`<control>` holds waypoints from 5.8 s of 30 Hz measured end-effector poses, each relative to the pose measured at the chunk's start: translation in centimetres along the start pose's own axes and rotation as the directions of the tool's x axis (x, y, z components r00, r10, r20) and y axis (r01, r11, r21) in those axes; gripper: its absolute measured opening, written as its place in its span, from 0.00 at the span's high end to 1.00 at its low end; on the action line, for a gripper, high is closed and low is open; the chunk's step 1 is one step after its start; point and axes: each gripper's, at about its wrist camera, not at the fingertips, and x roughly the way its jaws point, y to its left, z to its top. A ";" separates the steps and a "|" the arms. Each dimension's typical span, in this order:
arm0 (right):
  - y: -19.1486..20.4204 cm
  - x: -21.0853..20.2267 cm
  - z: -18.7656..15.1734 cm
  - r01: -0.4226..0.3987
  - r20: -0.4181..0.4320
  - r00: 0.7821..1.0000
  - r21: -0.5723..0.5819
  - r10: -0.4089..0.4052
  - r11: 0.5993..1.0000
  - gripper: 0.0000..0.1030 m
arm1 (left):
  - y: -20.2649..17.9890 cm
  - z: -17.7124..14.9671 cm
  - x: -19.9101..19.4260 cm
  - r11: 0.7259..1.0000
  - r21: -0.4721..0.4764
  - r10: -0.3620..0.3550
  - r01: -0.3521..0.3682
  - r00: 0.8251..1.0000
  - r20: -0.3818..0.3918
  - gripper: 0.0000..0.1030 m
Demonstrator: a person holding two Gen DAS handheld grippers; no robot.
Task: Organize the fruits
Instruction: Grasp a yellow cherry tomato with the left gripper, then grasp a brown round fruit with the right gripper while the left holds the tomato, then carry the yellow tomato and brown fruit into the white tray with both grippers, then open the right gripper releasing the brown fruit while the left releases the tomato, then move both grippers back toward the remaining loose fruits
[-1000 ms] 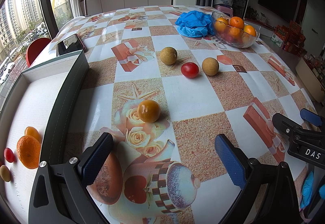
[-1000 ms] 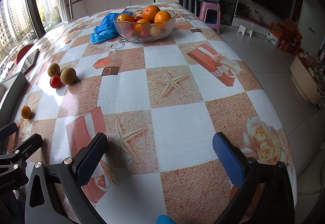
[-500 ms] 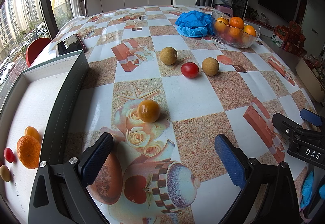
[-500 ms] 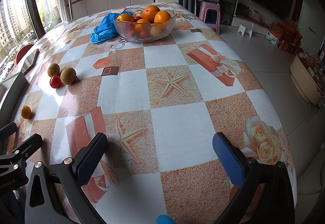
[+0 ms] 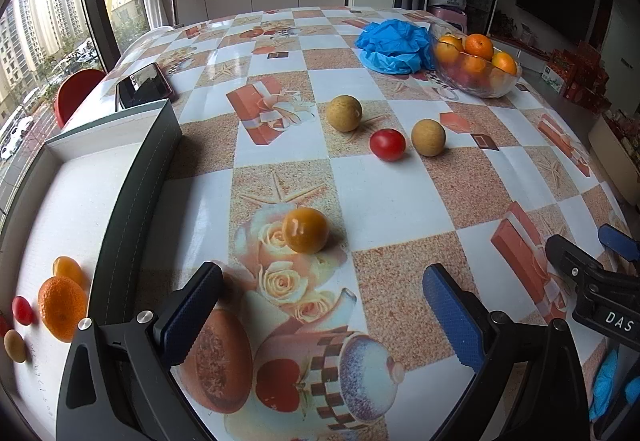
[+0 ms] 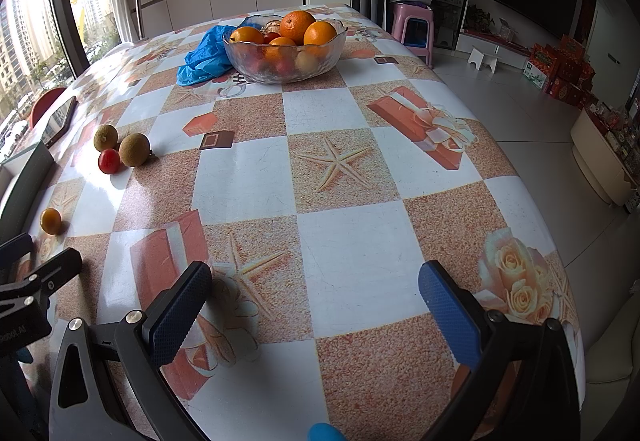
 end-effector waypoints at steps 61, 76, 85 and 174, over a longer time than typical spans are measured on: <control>7.8 -1.4 1.7 -0.280 -0.066 0.960 -0.155 0.273 0.947 0.73 | 3.3 -3.8 -6.7 0.977 -0.088 -0.182 0.193 0.977 0.111 0.77; 13.3 -5.5 0.1 -0.398 -0.097 0.917 -0.186 0.386 0.898 0.73 | 9.8 -4.9 -11.6 0.980 -0.168 -0.068 0.104 0.976 0.205 0.77; 22.8 -7.2 0.0 -0.505 -0.150 0.863 -0.287 0.483 0.814 0.73 | 16.8 -6.3 -10.9 0.961 -0.275 0.069 -0.020 0.983 0.170 0.77; 3.6 0.5 0.7 -0.021 -0.007 1.000 -0.016 0.020 1.000 0.00 | 2.2 3.3 -0.7 1.000 -0.001 0.021 -0.021 1.000 0.004 0.06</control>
